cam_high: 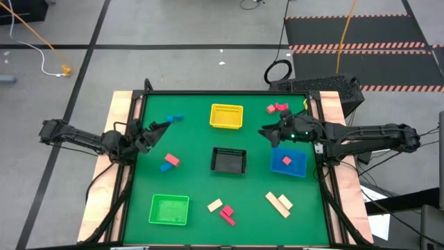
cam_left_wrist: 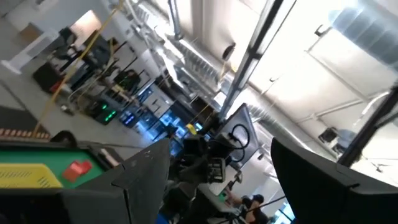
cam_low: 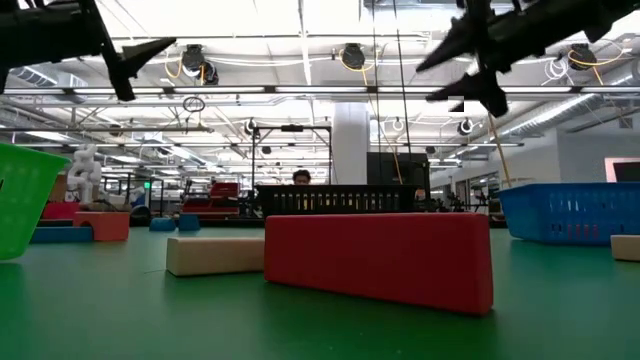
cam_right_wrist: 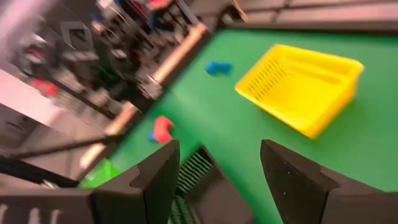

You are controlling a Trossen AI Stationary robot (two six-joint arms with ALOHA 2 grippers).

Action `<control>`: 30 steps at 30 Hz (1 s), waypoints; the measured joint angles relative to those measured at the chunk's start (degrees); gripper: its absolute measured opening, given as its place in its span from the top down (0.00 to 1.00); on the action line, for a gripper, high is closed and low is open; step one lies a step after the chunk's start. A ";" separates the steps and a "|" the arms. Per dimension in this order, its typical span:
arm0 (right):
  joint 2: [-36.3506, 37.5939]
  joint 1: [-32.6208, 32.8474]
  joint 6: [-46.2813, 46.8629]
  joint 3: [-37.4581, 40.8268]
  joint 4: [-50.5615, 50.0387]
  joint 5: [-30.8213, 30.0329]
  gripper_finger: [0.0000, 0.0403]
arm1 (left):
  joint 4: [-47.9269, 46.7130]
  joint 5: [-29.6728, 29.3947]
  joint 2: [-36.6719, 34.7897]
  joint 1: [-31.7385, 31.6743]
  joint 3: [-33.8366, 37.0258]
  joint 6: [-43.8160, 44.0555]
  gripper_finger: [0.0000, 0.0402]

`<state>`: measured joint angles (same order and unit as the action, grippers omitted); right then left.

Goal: Sort & place blocks by color
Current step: Put the bottom left blue block into the yellow bin

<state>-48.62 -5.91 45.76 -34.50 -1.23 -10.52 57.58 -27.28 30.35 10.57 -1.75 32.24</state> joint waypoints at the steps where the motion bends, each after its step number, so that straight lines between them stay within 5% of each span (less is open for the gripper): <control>1: 0.00 0.00 -0.25 0.00 1.63 0.00 0.47 | -0.06 0.32 0.01 0.00 -0.34 -0.60 0.31; 12: 0.00 -0.13 -5.13 0.00 9.99 0.02 0.47 | -0.68 7.60 0.05 0.00 -10.87 -15.22 0.31; 16: -0.04 -0.13 -7.35 0.00 9.96 0.02 0.47 | -7.81 9.29 0.46 0.00 -16.79 -20.66 0.31; 30: -0.33 -0.09 -9.38 0.00 9.62 0.02 0.47 | -35.06 11.80 7.70 0.00 -32.08 -10.66 0.31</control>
<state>-48.95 -6.00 36.38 -34.50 8.39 -10.50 22.52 -15.48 38.05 10.57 -33.84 21.58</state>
